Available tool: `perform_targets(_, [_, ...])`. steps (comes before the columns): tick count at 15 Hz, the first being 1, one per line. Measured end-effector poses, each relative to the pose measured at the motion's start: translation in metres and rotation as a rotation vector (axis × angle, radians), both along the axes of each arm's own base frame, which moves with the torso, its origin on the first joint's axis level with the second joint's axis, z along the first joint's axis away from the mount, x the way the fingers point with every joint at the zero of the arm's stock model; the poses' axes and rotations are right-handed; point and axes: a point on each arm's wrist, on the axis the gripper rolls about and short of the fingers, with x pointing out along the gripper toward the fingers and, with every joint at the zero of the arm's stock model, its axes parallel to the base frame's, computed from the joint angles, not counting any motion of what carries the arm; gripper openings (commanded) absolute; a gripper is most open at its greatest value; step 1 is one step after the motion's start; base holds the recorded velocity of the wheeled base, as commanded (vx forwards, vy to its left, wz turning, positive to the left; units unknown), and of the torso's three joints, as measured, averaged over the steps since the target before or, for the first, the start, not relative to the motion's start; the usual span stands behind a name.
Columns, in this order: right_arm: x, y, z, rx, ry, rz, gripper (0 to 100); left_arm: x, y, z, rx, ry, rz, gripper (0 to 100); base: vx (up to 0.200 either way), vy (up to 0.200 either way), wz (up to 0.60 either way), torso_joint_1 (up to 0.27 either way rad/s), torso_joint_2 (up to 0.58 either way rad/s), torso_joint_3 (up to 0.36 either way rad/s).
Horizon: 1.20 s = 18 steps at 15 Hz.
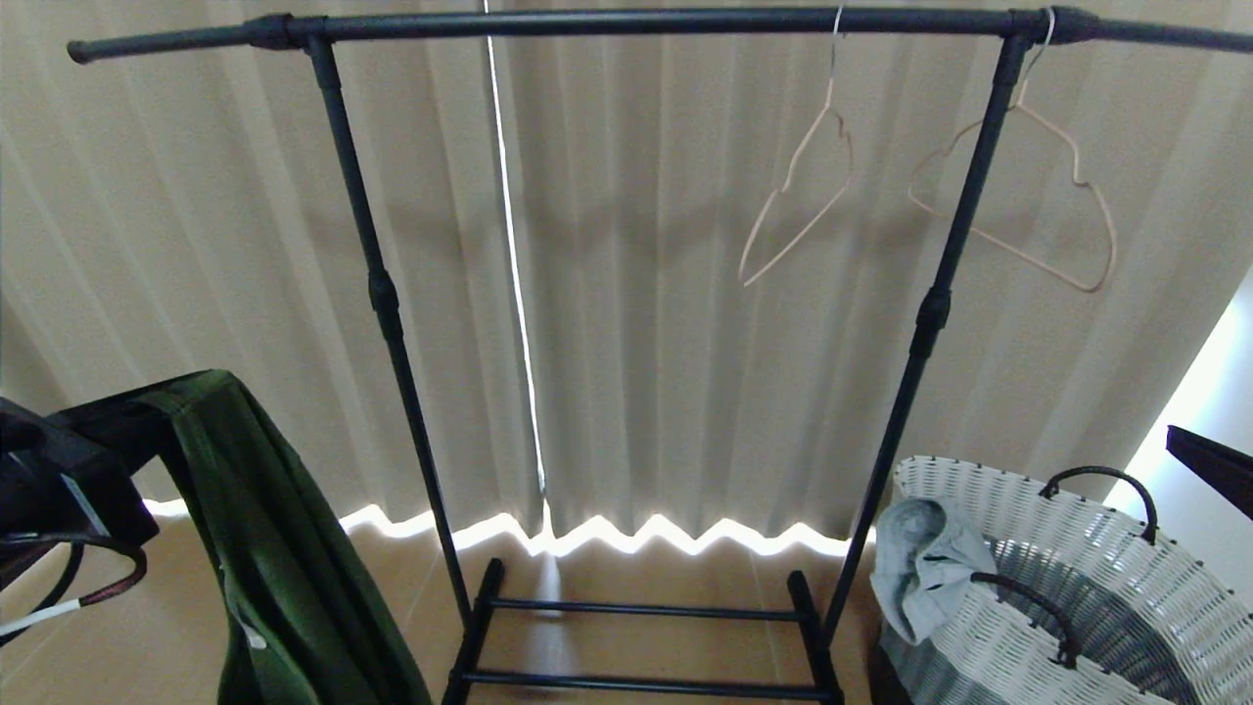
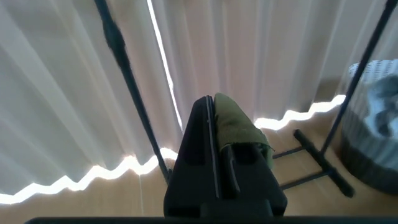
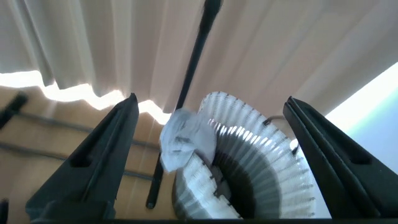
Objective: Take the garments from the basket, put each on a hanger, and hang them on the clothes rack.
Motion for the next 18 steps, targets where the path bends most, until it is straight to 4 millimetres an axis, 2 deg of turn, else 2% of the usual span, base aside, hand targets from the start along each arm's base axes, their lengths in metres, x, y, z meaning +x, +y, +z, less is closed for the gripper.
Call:
perform_targets(4, [-0.008, -0.001, -0.001, -0.016, -0.016, 0.002, 100, 0.008, -0.001, 0.011, -0.004, -0.022, -0.004, 0, 0.000, 0.000, 0.00, 0.139, -0.49, -0.316])
perform_targets(7, [-0.013, -0.001, -0.005, -0.035, -0.016, 0.007, 100, 0.027, -0.001, 0.018, -0.005, -0.014, 0.002, 0, 0.000, 0.000, 0.00, 0.176, -0.48, -0.303])
perform_targets(10, [-0.019, -0.001, -0.004, -0.036, -0.036, 0.007, 100, 0.044, 0.001, 0.013, 0.000, 0.026, 0.019, 0, 0.000, 0.000, 0.00, 0.176, -0.45, -0.282])
perform_targets(13, [-0.030, -0.001, -0.009, -0.034, -0.067, 0.010, 100, 0.055, 0.001, 0.006, 0.006, 0.039, 0.024, 0, 0.000, 0.000, 0.00, 0.054, -0.14, -0.087])
perform_targets(16, [-0.038, 0.000, -0.013, -0.028, -0.179, 0.026, 100, 0.059, 0.002, 0.001, 0.026, 0.059, 0.029, 0, 0.000, 0.000, 0.00, 0.000, 0.00, 0.000])
perform_targets(18, [-0.040, 0.000, -0.020, -0.028, -0.190, 0.038, 100, 0.059, 0.006, -0.001, 0.037, 0.062, 0.046, 0, 0.000, 0.000, 0.00, 0.000, 0.00, 0.000])
